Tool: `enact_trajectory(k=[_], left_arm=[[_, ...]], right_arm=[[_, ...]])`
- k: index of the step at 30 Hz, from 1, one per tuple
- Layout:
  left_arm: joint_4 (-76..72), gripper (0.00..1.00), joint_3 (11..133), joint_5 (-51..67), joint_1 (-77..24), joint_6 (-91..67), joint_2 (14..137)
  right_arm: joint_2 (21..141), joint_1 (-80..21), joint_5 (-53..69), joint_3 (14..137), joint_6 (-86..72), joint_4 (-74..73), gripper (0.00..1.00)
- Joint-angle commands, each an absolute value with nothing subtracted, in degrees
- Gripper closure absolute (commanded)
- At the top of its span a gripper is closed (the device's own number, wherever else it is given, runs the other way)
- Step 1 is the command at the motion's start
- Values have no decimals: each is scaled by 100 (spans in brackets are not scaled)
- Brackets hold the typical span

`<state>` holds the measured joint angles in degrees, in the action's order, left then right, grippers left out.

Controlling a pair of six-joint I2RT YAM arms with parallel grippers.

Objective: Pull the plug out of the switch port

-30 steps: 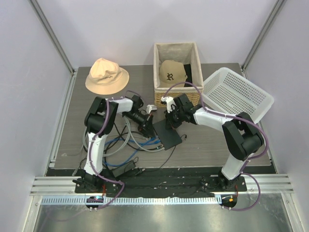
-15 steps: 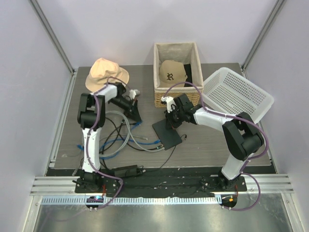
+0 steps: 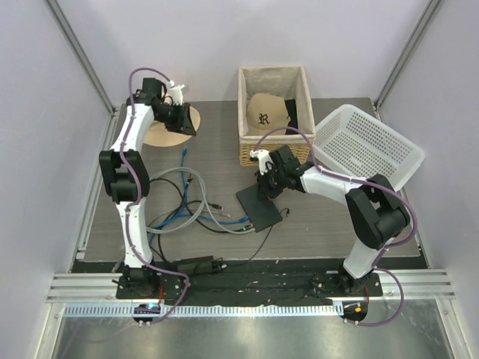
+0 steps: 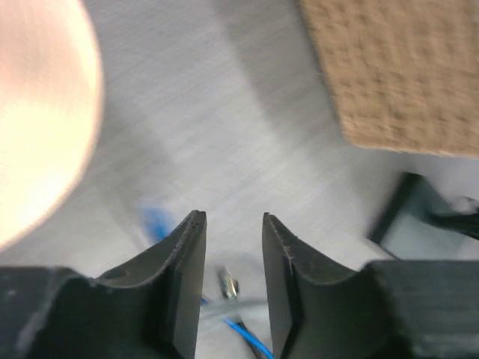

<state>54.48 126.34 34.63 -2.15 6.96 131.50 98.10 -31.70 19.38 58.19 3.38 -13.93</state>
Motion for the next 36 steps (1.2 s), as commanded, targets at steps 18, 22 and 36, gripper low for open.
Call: enact_trajectory(k=[18, 22, 36], left_arm=[[3631, 100, 7954, 4913, -2091, -413, 12067], [2974, 100, 8059, 4957, -2197, -1000, 12514], [1537, 99, 9028, 5784, -1917, -3411, 13177]], right_arm=[[8702, -2197, 1749, 8078, 299, -2927, 99], [8464, -2162, 1635, 7832, 255, -2892, 99], [8525, -2066, 1564, 7567, 413, -2839, 99]])
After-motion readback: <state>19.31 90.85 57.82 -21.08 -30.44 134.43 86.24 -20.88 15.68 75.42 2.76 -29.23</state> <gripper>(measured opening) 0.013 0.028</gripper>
